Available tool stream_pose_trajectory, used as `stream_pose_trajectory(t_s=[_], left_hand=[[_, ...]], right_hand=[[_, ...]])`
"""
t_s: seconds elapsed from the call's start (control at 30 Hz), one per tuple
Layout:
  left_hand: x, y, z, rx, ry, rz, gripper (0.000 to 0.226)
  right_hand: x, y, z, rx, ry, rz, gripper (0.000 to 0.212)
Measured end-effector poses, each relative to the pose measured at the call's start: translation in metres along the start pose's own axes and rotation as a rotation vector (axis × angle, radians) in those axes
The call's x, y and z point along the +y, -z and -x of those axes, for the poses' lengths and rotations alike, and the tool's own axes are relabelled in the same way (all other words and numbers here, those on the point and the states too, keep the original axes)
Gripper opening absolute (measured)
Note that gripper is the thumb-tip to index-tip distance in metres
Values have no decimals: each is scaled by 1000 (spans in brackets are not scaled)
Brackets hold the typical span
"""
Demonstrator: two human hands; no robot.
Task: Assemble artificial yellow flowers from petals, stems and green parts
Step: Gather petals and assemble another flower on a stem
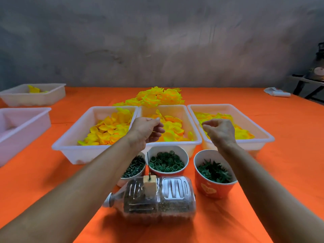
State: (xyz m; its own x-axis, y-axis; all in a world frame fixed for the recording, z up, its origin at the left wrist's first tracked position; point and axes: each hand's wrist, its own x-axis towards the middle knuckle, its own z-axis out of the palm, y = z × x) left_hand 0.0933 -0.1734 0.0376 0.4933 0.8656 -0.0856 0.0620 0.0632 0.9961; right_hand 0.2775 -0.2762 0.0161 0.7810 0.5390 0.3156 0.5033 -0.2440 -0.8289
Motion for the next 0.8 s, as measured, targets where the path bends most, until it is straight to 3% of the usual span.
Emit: stream_pose_trajectory(t_s=[0.23, 0.5, 0.6, 0.8], left_hand=[[-5, 32, 24, 58, -102, -89, 25], [-33, 70, 44, 154, -269, -362, 21], [-50, 75, 46, 166, -260, -403, 20], [-70, 80, 47, 245, -252, -430, 24]], right_hand=[[-31, -27, 38, -301, 150, -208, 8], [-51, -51, 64, -673, 298, -184, 5], [-60, -67, 69, -788, 358, -110, 4], [-71, -98, 68, -864, 594, 225, 13]])
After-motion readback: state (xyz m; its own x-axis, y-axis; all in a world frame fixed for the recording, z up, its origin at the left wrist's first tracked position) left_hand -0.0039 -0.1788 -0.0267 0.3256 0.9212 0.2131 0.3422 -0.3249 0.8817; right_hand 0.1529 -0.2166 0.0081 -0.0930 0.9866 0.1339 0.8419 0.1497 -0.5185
